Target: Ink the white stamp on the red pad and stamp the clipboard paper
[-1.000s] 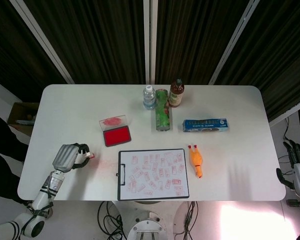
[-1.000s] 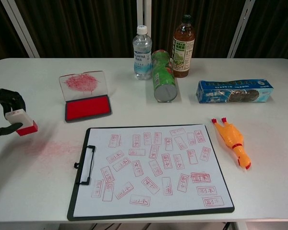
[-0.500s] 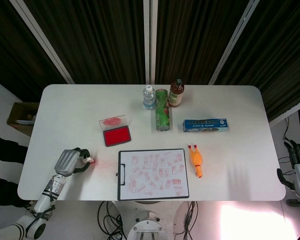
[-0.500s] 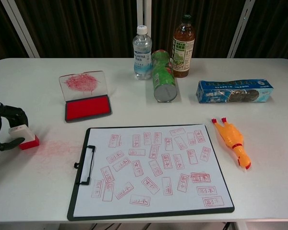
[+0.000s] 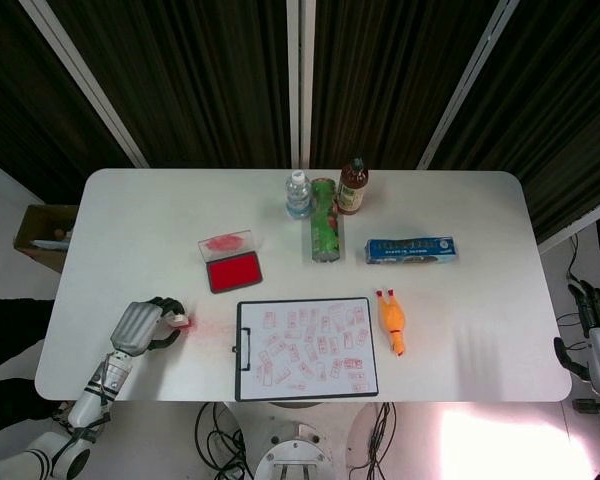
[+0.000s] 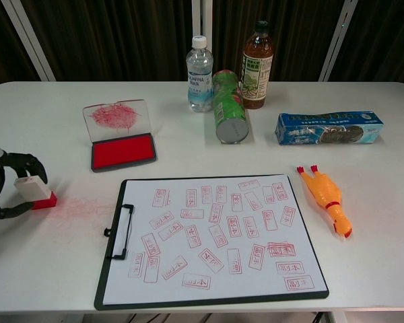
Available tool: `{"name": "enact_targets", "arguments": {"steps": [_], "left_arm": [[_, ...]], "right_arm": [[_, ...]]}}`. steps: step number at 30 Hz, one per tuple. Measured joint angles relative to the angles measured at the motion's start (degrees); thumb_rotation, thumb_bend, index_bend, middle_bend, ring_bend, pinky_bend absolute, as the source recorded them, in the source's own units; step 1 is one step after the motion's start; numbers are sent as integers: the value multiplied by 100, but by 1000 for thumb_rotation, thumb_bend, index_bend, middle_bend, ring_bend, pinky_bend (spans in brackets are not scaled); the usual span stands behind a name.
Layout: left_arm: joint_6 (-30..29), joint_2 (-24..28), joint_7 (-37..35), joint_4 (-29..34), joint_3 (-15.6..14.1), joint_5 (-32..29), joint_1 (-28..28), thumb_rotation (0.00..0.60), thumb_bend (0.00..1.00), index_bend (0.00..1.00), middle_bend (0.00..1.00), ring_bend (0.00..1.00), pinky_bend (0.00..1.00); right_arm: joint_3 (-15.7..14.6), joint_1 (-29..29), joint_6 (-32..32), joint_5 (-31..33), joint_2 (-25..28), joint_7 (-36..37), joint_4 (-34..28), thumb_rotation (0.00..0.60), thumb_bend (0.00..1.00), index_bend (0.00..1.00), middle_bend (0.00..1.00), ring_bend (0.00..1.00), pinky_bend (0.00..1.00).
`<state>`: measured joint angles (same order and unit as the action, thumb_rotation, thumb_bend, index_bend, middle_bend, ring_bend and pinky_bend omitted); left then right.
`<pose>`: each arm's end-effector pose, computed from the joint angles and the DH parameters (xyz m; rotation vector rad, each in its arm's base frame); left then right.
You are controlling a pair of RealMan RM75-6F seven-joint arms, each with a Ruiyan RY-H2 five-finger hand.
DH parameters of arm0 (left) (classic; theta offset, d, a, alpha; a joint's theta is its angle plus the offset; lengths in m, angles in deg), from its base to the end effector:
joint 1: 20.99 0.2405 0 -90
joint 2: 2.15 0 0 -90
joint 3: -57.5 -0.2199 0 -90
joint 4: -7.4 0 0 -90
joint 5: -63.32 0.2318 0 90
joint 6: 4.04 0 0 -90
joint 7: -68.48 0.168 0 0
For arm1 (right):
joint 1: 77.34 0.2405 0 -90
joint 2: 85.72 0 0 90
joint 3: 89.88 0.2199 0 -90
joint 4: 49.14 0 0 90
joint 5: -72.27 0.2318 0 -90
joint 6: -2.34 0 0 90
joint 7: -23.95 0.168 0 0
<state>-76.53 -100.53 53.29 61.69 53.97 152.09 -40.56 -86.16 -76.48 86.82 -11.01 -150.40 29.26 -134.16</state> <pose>-0.2798 0.2543 -0.0501 -1.7046 -1.0993 -1.0058 -0.3332 -0.1867 0.1405 1.2924 -0.9357 0.8197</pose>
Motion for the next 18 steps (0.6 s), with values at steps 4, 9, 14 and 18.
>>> {"name": "enact_targets", "arguments": {"steps": [4, 9, 14, 18], "left_arm": [[-15, 15, 27, -3, 0, 30, 9, 600, 270, 349, 351, 359, 606], [-136, 152, 174, 138, 29, 52, 47, 600, 210, 286, 284, 303, 543], [-518, 675, 491, 716, 82, 91, 153, 597, 126, 281, 265, 247, 412], [-919, 1459, 737, 1631, 171, 83, 304, 398, 102, 262, 256, 162, 275]], "right_arm": [[2, -8, 5, 12, 1, 10, 2, 600, 320, 0, 0, 0, 0], [16, -14, 42, 3, 19, 25, -1, 600, 320, 0, 0, 0, 0], [48, -34, 132, -20, 108, 81, -2, 600, 319, 0, 0, 0, 0], [62, -31, 119, -4, 116, 128, 39, 600, 315, 0, 0, 0, 0]]}}
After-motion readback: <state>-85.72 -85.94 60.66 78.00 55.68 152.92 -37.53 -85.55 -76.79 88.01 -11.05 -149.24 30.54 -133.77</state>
